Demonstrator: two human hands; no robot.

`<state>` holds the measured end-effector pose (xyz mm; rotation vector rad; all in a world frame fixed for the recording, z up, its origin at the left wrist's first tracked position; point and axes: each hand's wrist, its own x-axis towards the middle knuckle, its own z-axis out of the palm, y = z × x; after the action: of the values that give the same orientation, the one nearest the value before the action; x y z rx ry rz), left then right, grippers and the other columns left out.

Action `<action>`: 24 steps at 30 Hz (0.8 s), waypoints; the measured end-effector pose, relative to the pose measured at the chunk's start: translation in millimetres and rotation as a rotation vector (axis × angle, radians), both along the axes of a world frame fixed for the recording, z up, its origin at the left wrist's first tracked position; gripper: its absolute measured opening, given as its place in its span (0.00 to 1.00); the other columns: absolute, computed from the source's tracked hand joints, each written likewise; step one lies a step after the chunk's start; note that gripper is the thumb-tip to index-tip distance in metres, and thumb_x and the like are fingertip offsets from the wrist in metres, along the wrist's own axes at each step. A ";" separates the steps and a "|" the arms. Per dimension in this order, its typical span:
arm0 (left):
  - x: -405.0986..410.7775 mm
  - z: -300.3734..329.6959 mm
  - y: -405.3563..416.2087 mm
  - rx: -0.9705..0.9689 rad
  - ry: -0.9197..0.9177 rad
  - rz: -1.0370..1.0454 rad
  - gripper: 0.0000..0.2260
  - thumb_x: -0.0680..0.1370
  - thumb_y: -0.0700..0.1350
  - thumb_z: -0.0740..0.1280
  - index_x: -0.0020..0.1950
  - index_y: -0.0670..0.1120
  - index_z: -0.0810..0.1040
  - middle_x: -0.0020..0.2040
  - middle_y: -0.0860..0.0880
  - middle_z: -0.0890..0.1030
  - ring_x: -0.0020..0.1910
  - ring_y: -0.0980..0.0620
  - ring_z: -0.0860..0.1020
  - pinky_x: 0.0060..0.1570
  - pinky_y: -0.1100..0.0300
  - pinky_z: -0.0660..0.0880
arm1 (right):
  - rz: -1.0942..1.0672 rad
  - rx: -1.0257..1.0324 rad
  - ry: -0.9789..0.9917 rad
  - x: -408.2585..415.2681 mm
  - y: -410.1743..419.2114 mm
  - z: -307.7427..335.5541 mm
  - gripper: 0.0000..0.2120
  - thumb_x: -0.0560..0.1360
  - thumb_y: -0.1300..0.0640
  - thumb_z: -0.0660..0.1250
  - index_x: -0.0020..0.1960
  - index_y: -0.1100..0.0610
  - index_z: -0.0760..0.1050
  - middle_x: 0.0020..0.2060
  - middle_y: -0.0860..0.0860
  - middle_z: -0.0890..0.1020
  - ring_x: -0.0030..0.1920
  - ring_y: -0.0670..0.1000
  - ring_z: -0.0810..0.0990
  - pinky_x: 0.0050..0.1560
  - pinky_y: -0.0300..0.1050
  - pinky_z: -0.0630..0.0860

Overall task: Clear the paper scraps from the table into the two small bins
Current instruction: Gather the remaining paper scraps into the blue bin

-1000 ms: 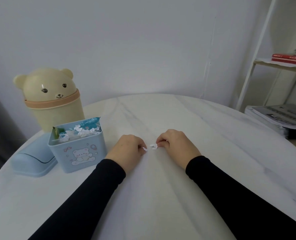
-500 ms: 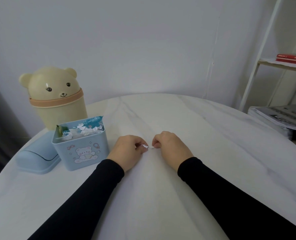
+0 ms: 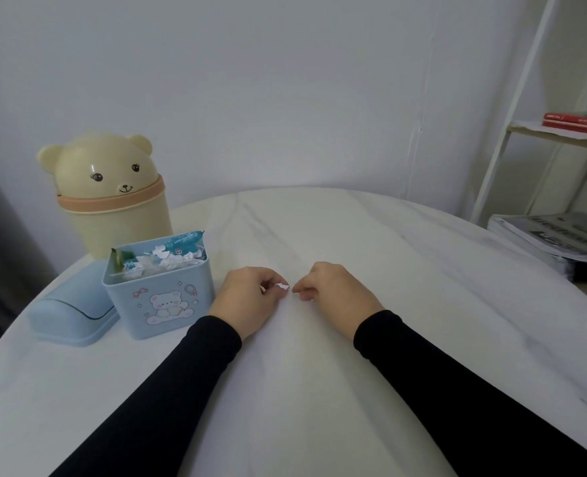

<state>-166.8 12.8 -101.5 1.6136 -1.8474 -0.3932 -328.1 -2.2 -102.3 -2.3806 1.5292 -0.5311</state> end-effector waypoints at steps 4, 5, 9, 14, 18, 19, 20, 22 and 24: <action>-0.6 0.1 -0.1 0.003 -0.012 -0.006 0.06 0.77 0.46 0.67 0.46 0.50 0.84 0.39 0.56 0.79 0.35 0.63 0.71 0.35 0.73 0.63 | -0.034 -0.040 0.023 3.8 2.0 -1.7 0.11 0.75 0.64 0.59 0.49 0.55 0.79 0.43 0.48 0.71 0.47 0.51 0.77 0.50 0.45 0.75; -1.1 0.3 0.4 0.003 -0.011 -0.009 0.06 0.77 0.46 0.67 0.46 0.50 0.84 0.39 0.56 0.79 0.35 0.63 0.71 0.35 0.73 0.63 | -0.037 -0.044 0.042 4.0 2.3 -1.6 0.11 0.76 0.64 0.59 0.50 0.55 0.78 0.44 0.47 0.71 0.47 0.51 0.76 0.50 0.45 0.75; -4.2 3.1 3.6 0.001 -0.012 -0.036 0.06 0.76 0.46 0.67 0.44 0.51 0.84 0.36 0.57 0.78 0.34 0.63 0.71 0.34 0.77 0.65 | -0.139 -0.109 -0.046 -13.0 2.2 4.3 0.12 0.76 0.67 0.58 0.49 0.55 0.78 0.44 0.47 0.72 0.45 0.47 0.73 0.46 0.38 0.70; -3.8 13.9 4.9 0.082 -0.089 -0.116 0.04 0.74 0.46 0.71 0.45 0.52 0.85 0.39 0.56 0.79 0.34 0.62 0.72 0.33 0.76 0.66 | -0.188 0.057 -0.079 -27.5 3.1 14.0 0.11 0.78 0.65 0.59 0.53 0.58 0.80 0.50 0.52 0.79 0.47 0.50 0.77 0.46 0.37 0.69; -5.6 13.7 4.7 0.079 -0.172 -0.131 0.07 0.74 0.44 0.70 0.50 0.51 0.85 0.38 0.57 0.76 0.33 0.65 0.70 0.33 0.78 0.66 | -0.213 0.057 -0.102 -21.1 3.0 8.6 0.13 0.76 0.66 0.59 0.52 0.58 0.80 0.50 0.53 0.80 0.44 0.50 0.77 0.44 0.37 0.68; -6.9 13.3 4.7 0.069 -0.192 -0.143 0.06 0.75 0.44 0.70 0.49 0.50 0.85 0.37 0.57 0.76 0.33 0.65 0.70 0.33 0.78 0.66 | -0.220 0.049 -0.100 -19.8 2.5 7.1 0.13 0.76 0.66 0.59 0.54 0.57 0.80 0.50 0.52 0.81 0.44 0.48 0.75 0.43 0.37 0.68; -8.8 13.0 4.7 0.058 -0.214 -0.156 0.06 0.75 0.44 0.69 0.49 0.50 0.85 0.37 0.57 0.76 0.33 0.65 0.70 0.33 0.77 0.66 | -0.221 0.047 -0.091 -18.9 2.6 5.3 0.14 0.76 0.66 0.58 0.56 0.57 0.79 0.50 0.51 0.81 0.44 0.47 0.75 0.44 0.36 0.67; -12.1 10.6 3.4 0.040 -0.233 -0.170 0.06 0.76 0.45 0.67 0.48 0.50 0.84 0.39 0.56 0.77 0.33 0.63 0.70 0.33 0.74 0.65 | -0.214 0.043 -0.053 -16.3 1.5 3.8 0.16 0.77 0.65 0.58 0.59 0.56 0.78 0.52 0.51 0.80 0.47 0.48 0.75 0.48 0.37 0.68; -15.6 6.7 -0.2 0.017 -0.206 -0.151 0.06 0.76 0.45 0.66 0.47 0.50 0.83 0.40 0.55 0.78 0.33 0.63 0.70 0.34 0.74 0.65 | -0.208 0.017 -0.010 -13.6 0.6 5.8 0.15 0.77 0.65 0.58 0.59 0.58 0.78 0.54 0.53 0.78 0.51 0.51 0.77 0.51 0.39 0.71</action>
<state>-182.4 12.6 -94.8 1.5805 -2.1343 -0.3186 -341.7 -1.6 -96.5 -2.2150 1.7812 -0.5697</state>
